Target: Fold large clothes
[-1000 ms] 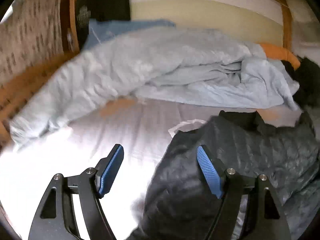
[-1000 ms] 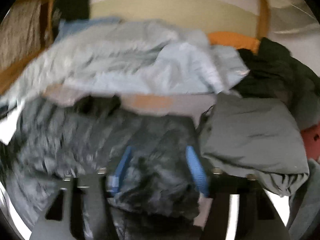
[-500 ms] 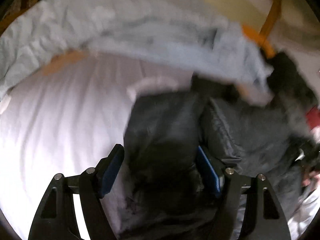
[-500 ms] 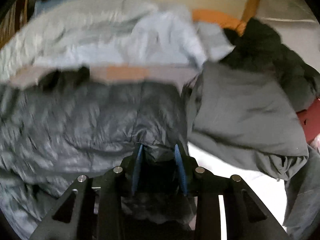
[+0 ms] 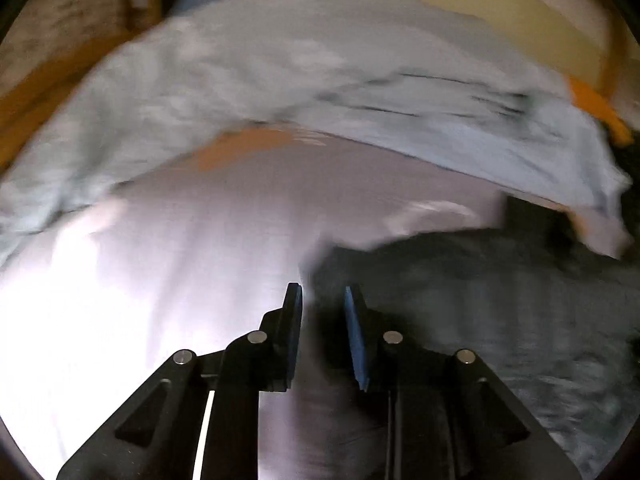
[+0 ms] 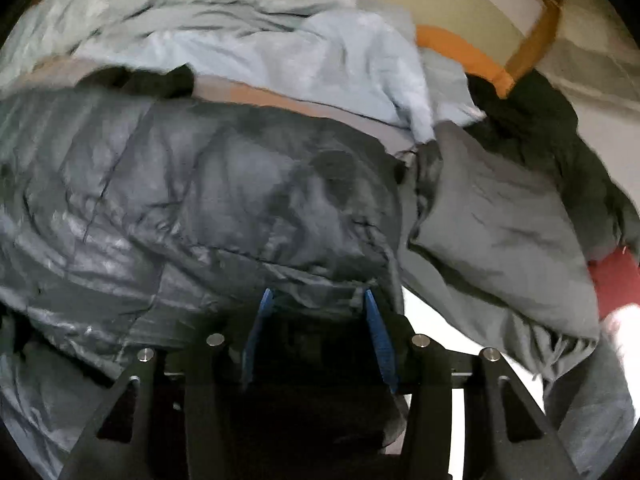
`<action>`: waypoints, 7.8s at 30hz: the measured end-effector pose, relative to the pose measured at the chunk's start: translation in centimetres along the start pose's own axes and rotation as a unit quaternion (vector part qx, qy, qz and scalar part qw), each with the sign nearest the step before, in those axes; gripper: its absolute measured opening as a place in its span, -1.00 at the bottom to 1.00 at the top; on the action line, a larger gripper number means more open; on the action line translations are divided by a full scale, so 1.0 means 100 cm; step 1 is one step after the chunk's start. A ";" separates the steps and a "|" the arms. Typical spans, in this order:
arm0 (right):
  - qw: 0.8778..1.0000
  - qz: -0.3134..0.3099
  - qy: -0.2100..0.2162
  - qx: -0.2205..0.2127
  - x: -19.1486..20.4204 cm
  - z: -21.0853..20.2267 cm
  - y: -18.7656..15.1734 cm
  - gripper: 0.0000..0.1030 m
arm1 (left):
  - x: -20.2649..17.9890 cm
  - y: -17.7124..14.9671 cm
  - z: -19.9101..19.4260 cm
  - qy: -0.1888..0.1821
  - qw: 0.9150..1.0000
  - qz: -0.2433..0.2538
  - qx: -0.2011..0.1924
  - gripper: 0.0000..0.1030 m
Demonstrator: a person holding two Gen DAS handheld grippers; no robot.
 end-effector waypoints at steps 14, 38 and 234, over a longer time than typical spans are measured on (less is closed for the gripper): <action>0.989 0.069 0.030 -0.124 -0.035 -0.056 0.001 0.45 | -0.039 -0.010 -0.049 -0.113 0.992 0.062 -0.014 -0.39; 0.964 0.154 0.093 -0.194 -0.059 -0.155 -0.095 1.00 | -0.086 -0.093 -0.194 -0.040 0.951 0.091 -0.292 0.99; 0.982 0.040 -0.005 -0.187 -0.019 -0.061 -0.002 0.00 | 0.005 -0.074 -0.095 -0.044 0.992 -0.063 -0.098 0.26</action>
Point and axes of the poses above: each gripper's, at about its wrist camera, not at the fingertips, and z roughly the way its jaws point, x to its left, y to its top, the point moved 4 cm from there along z, roughly the way its jaws point, and after that the axes turned 11 degrees about x, right-handed, at the moved point
